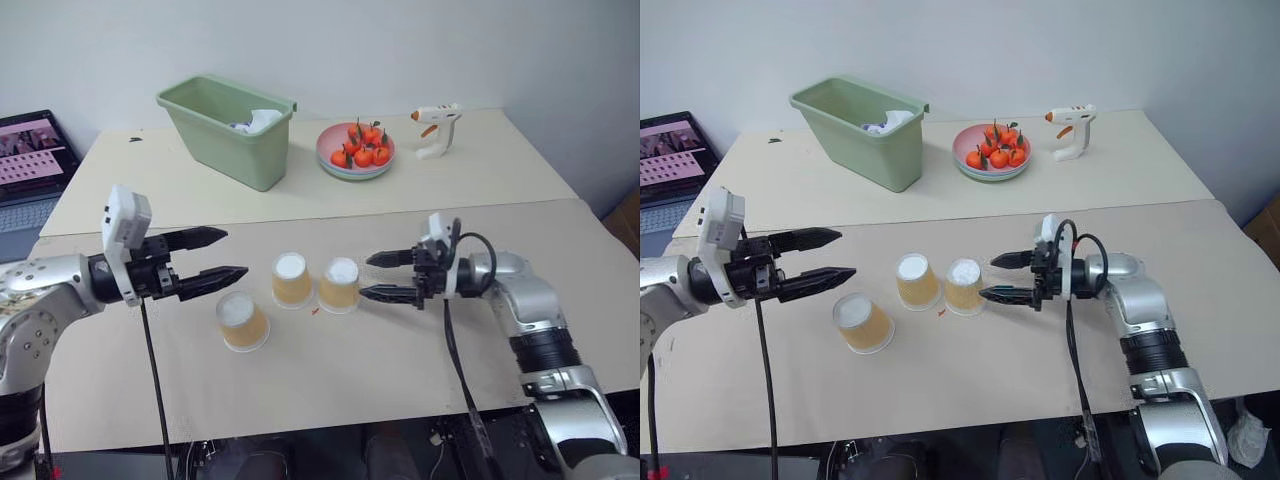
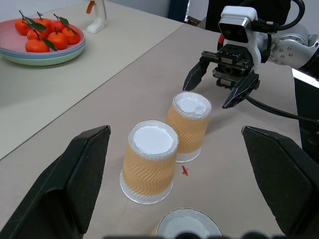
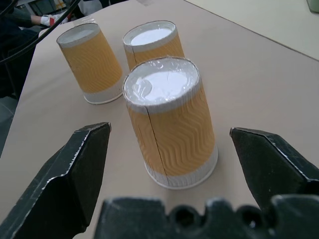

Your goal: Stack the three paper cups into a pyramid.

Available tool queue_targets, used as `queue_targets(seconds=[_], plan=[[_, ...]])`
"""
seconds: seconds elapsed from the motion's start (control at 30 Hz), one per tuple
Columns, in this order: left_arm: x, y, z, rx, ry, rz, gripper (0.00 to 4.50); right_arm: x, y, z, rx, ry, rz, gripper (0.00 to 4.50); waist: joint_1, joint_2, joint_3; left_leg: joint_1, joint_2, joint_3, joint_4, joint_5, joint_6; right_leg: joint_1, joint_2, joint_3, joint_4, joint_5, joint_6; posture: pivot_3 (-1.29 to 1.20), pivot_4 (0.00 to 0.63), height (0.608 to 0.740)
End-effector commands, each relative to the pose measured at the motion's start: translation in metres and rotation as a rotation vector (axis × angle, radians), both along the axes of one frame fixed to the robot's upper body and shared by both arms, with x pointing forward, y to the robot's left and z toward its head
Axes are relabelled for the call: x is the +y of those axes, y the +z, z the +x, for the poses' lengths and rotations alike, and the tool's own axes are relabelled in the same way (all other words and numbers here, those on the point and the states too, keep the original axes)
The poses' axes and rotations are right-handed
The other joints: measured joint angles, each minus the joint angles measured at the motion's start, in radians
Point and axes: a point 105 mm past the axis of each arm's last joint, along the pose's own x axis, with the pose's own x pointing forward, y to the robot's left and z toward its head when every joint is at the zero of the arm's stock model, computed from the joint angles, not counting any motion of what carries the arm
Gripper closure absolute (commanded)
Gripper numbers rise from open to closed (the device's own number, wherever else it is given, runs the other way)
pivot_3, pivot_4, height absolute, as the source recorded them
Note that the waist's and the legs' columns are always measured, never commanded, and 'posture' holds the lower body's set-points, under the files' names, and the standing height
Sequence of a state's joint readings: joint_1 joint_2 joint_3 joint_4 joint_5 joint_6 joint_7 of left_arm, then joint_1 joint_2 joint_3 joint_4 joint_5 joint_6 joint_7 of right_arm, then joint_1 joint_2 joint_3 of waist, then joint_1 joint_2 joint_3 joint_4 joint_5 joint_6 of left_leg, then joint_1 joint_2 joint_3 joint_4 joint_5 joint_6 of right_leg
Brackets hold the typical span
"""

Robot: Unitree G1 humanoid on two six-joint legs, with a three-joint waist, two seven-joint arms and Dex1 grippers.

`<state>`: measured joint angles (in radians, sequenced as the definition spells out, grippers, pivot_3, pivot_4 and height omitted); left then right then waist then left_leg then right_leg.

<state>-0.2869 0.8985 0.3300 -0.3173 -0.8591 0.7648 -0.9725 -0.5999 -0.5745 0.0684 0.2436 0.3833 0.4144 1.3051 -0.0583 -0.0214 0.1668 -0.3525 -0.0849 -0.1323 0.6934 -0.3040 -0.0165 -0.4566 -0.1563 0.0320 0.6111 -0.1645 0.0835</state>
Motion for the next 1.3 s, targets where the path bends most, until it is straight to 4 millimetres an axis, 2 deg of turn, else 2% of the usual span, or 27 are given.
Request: queue_targets(seconds=[0.03,0.17,0.4,0.53,0.6,0.9,1.13,1.3], plan=[[0.007,0.011,0.004,-0.043,0.025,-0.030,0.00,-0.017,0.012,0.000,-0.071,-0.048,-0.013,0.02,0.002,0.000,0.000,0.000,0.000,0.000,0.000,0.000,0.000,0.000,0.000,0.000,0.000,0.000,0.000,0.00,0.150,0.725],[0.017,0.000,-0.007,0.004,0.055,0.012,0.00,-0.038,0.028,-0.006,-0.101,-0.110,-0.002,0.02,0.003,0.000,0.000,0.000,0.000,0.001,0.000,0.000,0.000,0.000,0.000,0.001,0.000,0.000,0.000,0.00,0.150,0.725],[0.021,-0.024,-0.049,0.113,0.022,0.117,0.00,-0.044,0.041,-0.044,-0.104,-0.057,-0.035,0.02,0.013,0.000,0.000,0.000,0.007,0.004,0.001,-0.003,0.000,0.000,0.006,0.002,-0.002,0.001,-0.001,0.00,0.150,0.725],[0.032,-0.018,-0.049,0.095,0.099,0.093,0.00,-0.038,0.051,-0.069,-0.086,-0.017,-0.020,0.02,0.025,0.000,0.000,0.000,0.011,0.006,0.001,-0.004,0.001,0.000,0.009,0.002,-0.002,0.002,-0.004,0.00,0.150,0.725],[0.034,-0.017,-0.050,0.098,0.110,0.092,0.00,-0.035,0.050,-0.081,-0.093,0.031,-0.055,0.02,0.029,0.000,0.000,0.001,0.012,0.007,0.001,-0.004,0.001,0.002,0.010,0.002,-0.002,0.003,-0.005,0.00,0.150,0.725],[0.031,-0.028,-0.056,0.123,0.105,0.135,0.00,-0.024,0.061,-0.061,-0.149,0.021,-0.041,0.02,0.017,-0.001,0.001,0.015,0.014,0.010,-0.001,-0.004,0.002,0.015,0.012,0.003,-0.005,0.002,-0.004,0.00,0.150,0.725],[0.030,-0.067,-0.064,0.208,0.094,0.226,0.00,-0.020,0.058,-0.055,-0.153,0.033,-0.052,0.02,0.020,-0.001,0.001,0.016,0.015,0.010,-0.001,-0.007,0.003,0.017,0.012,0.002,-0.009,0.002,-0.004,0.00,0.150,0.725],[0.033,-0.080,-0.058,0.216,0.104,0.242,0.00,-0.020,0.057,-0.056,-0.153,0.027,-0.048,0.02,0.025,-0.001,0.001,0.015,0.015,0.010,-0.001,-0.008,0.003,0.017,0.012,0.002,-0.010,0.002,-0.004,0.00,0.150,0.725]])
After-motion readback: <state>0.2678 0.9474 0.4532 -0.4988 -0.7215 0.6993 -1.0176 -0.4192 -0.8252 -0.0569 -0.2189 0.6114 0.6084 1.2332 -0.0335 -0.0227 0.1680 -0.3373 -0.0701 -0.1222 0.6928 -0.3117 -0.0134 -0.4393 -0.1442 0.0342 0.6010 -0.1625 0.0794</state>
